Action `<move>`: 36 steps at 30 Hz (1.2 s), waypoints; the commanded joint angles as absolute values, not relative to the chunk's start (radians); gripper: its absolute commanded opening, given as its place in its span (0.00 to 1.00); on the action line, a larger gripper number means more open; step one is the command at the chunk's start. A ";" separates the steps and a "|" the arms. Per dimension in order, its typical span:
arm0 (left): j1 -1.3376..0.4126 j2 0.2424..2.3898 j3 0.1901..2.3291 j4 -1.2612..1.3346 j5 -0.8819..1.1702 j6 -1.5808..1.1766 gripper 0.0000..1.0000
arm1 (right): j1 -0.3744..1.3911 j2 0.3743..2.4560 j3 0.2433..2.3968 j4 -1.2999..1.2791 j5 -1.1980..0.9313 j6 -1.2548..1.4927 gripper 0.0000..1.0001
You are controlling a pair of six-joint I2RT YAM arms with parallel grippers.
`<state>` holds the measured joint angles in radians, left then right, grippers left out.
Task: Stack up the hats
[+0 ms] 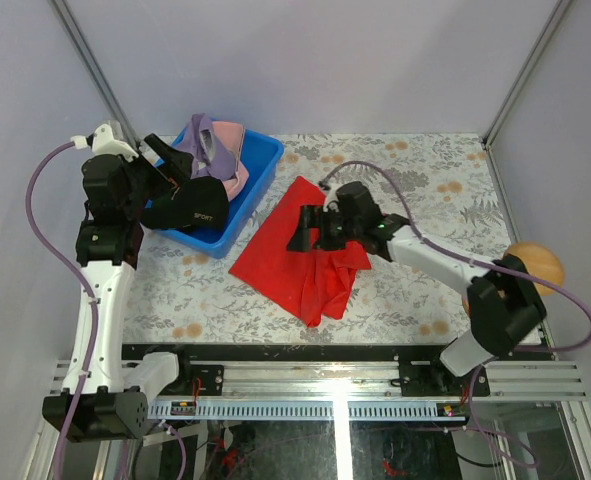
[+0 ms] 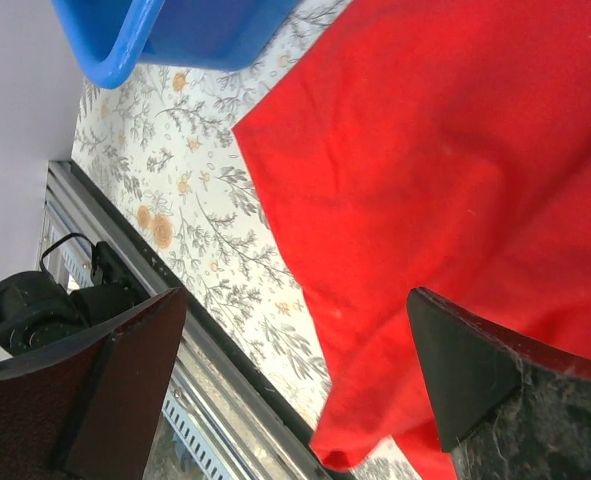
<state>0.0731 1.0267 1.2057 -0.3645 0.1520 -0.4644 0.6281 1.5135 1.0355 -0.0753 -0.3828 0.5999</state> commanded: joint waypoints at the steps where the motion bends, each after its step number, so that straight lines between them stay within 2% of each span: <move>1: 0.077 1.048 1.241 -0.374 0.189 -0.481 1.00 | 0.713 1.665 1.159 -0.011 -0.379 0.625 0.99; 6: 0.077 1.062 1.304 -0.426 0.168 -0.446 1.00 | 0.736 1.822 1.221 0.000 -0.384 0.626 0.99; 16: 0.079 1.037 1.314 -0.477 0.115 -0.407 1.00 | 0.716 1.942 1.242 -0.026 -0.376 0.589 0.99; 26: 0.080 1.064 1.286 -0.442 0.117 -0.409 1.00 | 0.469 2.021 1.230 -0.058 -0.388 0.592 0.99; 36: 0.081 1.150 1.284 -0.401 0.136 -0.399 1.00 | 0.169 2.205 1.626 -0.264 -0.353 0.512 0.99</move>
<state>0.0742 1.1198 1.2911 -0.4637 0.1268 -0.4274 0.2752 2.1288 1.4784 -0.1368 -0.4347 0.5774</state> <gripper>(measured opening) 0.995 0.992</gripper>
